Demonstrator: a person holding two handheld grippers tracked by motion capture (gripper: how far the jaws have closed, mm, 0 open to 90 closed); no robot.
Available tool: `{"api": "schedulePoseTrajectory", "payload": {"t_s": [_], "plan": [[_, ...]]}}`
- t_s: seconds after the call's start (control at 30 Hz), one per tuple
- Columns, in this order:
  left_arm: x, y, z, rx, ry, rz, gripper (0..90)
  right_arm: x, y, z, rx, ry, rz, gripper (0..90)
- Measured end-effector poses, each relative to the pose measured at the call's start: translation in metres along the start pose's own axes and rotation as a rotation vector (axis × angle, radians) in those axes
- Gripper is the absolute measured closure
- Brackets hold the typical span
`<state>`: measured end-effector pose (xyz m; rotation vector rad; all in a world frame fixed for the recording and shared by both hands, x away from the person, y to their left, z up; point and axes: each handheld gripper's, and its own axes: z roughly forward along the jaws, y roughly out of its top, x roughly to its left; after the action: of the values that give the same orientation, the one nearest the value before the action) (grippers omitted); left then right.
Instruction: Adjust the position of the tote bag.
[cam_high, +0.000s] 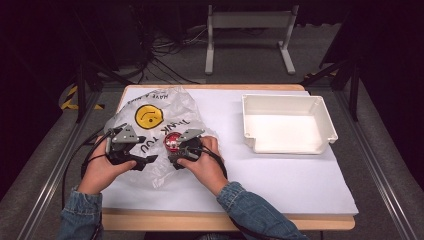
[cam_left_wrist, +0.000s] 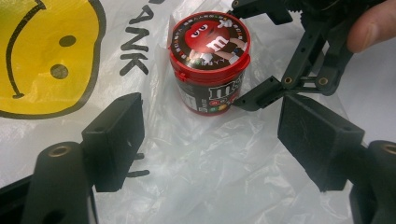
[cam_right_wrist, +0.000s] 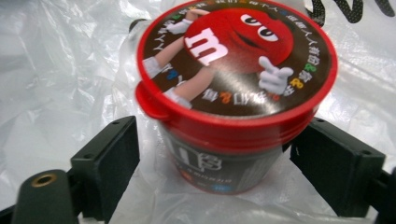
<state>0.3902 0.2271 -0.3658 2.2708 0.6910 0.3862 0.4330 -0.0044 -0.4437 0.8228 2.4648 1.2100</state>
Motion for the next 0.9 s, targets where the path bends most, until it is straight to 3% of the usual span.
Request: {"api": "schedulePoseTrajectory", "payload": {"t_s": [0.5,0.67,0.9], "plan": [[0.001,-0.001,0.001,-0.002,0.0,-0.004,23.6,0.005,0.007,0.01,-0.087,-0.062,0.011,19.0],[0.003,-0.002,0.0,-0.008,0.001,-0.008,23.5,0.005,0.008,0.012,-0.106,-0.075,0.022,24.2],[0.004,-0.003,-0.002,-0.015,0.005,-0.015,23.4,0.007,0.01,0.01,-0.103,-0.074,0.005,24.5]]}}
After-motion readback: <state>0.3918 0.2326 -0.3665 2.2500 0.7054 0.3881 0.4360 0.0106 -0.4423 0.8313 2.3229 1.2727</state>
